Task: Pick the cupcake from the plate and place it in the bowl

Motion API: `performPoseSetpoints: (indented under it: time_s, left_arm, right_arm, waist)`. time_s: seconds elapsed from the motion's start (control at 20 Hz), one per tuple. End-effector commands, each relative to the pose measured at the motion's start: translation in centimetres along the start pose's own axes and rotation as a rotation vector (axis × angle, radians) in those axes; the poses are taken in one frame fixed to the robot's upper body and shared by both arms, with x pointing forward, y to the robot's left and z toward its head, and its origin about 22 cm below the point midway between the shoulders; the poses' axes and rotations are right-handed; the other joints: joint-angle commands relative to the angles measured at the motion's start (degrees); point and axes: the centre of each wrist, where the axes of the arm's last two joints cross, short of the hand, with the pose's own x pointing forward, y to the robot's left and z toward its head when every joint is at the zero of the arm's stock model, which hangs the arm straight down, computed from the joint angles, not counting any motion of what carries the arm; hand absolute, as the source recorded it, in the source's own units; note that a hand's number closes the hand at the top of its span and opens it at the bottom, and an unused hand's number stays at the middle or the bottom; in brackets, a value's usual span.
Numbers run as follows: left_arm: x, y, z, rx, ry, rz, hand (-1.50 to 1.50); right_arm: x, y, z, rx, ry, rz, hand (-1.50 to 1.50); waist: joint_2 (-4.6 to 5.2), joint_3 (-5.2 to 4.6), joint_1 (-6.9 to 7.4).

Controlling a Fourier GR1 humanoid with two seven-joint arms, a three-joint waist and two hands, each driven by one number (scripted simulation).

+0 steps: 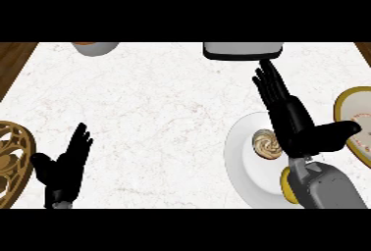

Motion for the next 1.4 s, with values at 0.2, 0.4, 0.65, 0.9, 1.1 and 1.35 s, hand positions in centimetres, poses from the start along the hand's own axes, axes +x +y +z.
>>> performPoseSetpoints:
  time_s: [0.2, 0.4, 0.65, 0.9, 1.1, 1.35]
  left_arm:
    - [6.4, 3.9, -2.6, 0.081, -0.278, -0.175, 0.00]
    - [6.1, 4.6, -2.1, 0.105, -0.270, -0.169, 0.00]
    - [7.0, 5.8, -2.5, 0.102, -0.274, -0.191, 0.00]
    - [7.4, 5.5, -2.5, 0.081, -0.292, -0.190, 0.00]
    - [7.4, 4.5, -2.4, 0.028, -0.286, -0.188, 0.00]
    - [9.5, 4.8, -3.3, 0.007, -0.301, -0.186, 0.00]
  right_arm:
    - [3.7, -6.3, 0.4, -0.367, -0.180, 0.438, 1.50]
    - [-3.8, -14.4, 6.1, -0.635, 0.417, 0.747, -1.50]
    - [-5.1, -9.6, 8.7, -0.803, 0.325, 0.782, -1.50]
    - [-5.5, -5.6, 12.4, -0.832, 0.412, 0.811, -1.50]
    - [-2.1, -4.2, 12.1, -0.914, 0.437, 0.831, -1.50]
    - [3.7, -2.1, 11.4, -0.949, 0.500, 0.909, -1.50]
  waist:
    - [-1.05, -1.63, -3.53]
    - [-0.73, -2.48, -8.36]
    - [-1.14, -2.20, -6.20]
    - [-1.05, -2.14, -5.18]
    - [-0.71, -2.02, -3.47]
    - [-0.40, -1.84, -1.69]
